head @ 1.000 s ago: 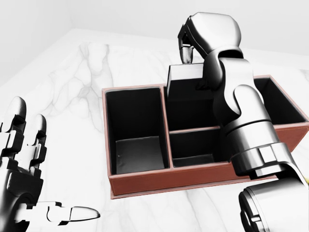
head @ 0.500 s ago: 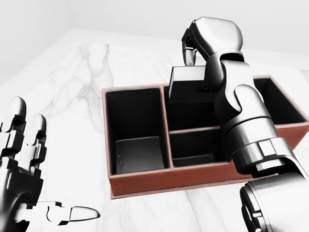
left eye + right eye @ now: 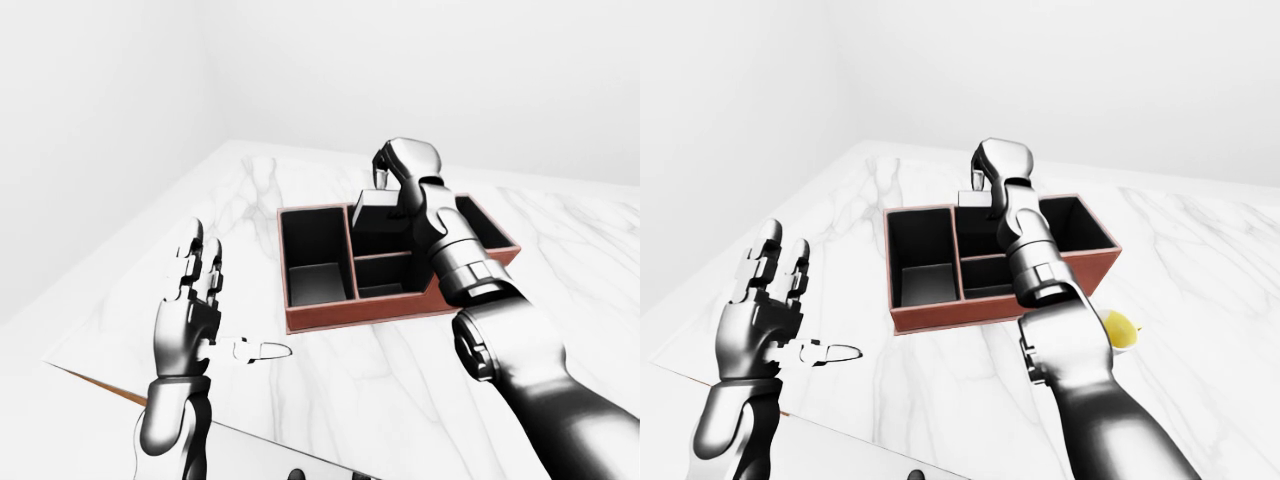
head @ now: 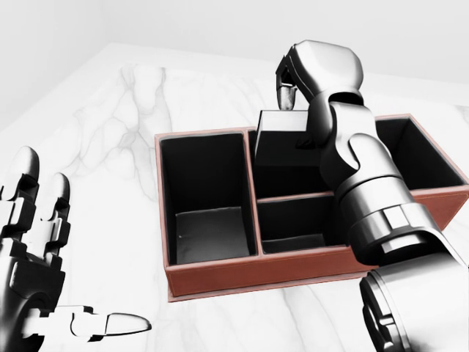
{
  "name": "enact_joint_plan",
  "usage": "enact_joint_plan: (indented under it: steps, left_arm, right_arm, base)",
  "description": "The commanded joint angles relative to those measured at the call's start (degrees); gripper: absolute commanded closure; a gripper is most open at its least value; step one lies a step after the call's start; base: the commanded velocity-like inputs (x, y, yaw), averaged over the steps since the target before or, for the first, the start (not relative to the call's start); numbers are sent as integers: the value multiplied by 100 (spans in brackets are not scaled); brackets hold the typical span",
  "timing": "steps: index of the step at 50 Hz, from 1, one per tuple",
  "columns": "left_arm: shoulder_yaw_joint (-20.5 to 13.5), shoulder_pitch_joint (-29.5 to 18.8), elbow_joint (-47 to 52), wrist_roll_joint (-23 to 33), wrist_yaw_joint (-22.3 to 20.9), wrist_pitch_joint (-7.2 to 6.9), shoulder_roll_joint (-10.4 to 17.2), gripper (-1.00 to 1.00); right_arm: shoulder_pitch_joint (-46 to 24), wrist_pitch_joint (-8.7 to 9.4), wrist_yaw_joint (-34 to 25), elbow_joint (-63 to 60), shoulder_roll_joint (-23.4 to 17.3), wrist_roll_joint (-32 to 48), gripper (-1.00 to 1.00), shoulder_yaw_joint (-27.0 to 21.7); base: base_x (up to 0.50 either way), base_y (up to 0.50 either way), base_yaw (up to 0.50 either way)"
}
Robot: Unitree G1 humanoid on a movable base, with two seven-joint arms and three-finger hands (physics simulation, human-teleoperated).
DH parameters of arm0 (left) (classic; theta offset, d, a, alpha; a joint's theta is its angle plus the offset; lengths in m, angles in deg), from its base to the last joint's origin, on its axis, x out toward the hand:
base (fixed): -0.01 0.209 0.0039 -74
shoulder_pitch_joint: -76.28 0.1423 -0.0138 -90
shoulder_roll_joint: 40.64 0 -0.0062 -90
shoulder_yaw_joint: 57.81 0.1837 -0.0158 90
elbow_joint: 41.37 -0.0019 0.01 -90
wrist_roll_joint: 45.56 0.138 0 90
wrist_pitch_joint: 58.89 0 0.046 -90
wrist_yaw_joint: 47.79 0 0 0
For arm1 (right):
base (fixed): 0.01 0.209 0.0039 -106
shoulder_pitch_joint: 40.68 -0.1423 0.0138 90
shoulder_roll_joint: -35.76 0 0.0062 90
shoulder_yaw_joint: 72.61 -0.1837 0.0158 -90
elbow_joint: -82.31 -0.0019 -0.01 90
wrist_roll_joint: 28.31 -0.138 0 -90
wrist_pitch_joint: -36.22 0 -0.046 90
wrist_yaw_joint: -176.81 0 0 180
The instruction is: Pick up the book and place it in the front compartment of the caddy.
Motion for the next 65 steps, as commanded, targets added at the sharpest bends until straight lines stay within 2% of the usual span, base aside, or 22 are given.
enact_joint_plan:
  steps: [1, 24, 65]
  left_arm:
    - [12, -1, -29, 10, 1, 0, -2, -100]
    - [12, -8, -16, 8, 2, 0, 7, -100]
    - [5, -11, -28, 0, 9, 0, 4, -100]
  right_arm:
    - [-146, 0, 229, 230, -4, 61, 100, 20]
    - [-310, 0, 412, 758, 9, 99, 100, 41]
    - [-158, 0, 641, 1312, 179, -23, 100, 131]
  base:
    - [0, 0, 0]
    - [0, 0, 0]
    - [0, 0, 0]
